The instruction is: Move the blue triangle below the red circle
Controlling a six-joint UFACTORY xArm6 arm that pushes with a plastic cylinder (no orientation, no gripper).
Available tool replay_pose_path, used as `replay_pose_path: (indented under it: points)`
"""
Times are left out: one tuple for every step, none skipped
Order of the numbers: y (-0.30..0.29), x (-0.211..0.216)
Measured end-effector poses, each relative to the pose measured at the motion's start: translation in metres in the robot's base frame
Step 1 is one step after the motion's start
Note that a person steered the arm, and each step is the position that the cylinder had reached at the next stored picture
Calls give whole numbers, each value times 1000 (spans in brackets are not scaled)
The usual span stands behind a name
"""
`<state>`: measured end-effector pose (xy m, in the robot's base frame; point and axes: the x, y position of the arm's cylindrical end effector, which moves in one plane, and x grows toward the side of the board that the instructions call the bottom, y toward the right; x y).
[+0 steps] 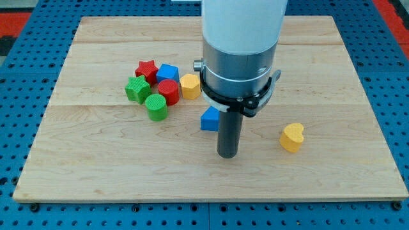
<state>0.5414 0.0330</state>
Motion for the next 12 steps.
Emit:
replay_pose_path:
  points:
    - [-2, 0]
    - [-2, 0]
    - [-1, -2]
    - [28, -2]
    - [40, -18]
    - [37, -45]
    - [-17, -48]
    - [-80, -48]
    - [-79, -46]
    - [-84, -51]
    - [-103, -57]
    - [-107, -57]
